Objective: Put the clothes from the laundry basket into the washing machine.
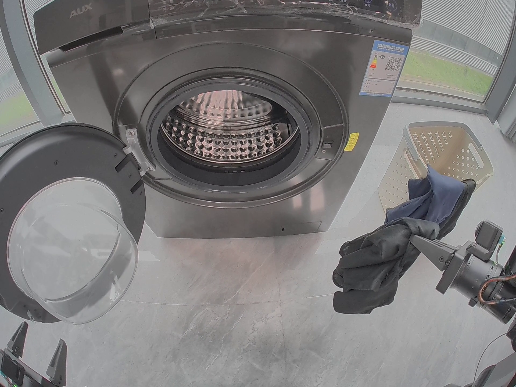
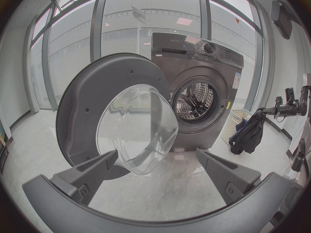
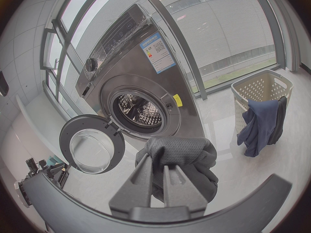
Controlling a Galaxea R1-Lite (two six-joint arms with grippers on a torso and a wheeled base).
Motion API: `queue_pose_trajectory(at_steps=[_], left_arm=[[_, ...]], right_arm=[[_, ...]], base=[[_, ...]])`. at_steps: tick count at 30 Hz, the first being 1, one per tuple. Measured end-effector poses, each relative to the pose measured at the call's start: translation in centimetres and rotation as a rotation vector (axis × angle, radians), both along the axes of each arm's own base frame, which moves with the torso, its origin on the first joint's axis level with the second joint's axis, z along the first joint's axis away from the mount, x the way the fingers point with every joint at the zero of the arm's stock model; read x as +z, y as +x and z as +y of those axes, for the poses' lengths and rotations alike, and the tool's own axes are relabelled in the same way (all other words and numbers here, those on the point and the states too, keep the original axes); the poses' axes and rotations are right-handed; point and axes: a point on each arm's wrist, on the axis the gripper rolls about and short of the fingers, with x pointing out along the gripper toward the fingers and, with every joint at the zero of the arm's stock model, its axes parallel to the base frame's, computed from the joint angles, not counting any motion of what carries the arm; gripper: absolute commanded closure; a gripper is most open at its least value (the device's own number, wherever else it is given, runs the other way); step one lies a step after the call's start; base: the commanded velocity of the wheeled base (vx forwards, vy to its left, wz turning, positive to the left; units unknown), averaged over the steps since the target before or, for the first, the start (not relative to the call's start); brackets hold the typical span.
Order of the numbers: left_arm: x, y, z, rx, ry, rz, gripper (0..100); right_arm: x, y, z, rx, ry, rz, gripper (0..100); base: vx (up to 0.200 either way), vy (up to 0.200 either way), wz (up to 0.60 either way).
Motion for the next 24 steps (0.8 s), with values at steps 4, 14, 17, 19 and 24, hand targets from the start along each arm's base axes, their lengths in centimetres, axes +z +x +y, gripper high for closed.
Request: queue_pose_trajectory(at_steps=[4,14,17,19,24], left_arm=[[0.00,0.00,0.00,0.000,0.000,0.000,0],[0.00,0.00,0.00,0.000,0.000,0.000,0],[0.00,0.00,0.00,0.000,0.000,0.000,0],[0.00,0.00,0.00,0.000,0.000,0.000,0],[0.00,0.00,0.00,0.000,0.000,0.000,0]], right_arm=[[-0.11,-0.03,0.01,0.002,-0.005,0.003,100],[0.01,-0.12,0.14,0.012,0.003,-0.003,100],[-0.11,-0.12,0.06,0.006,0.004,0.008,100],[-0.17,-0.12,-0.01,0.002,0.003,0.011,100],[-0.28,-0.15,-0.11,-0.002,0.001,0.015,100]], base=[[0.000,0.000,0.00],[0.000,0.000,0.00],[0.000,0.000,0.00],[0.000,0.000,0.00],[0.000,0.000,0.24]])
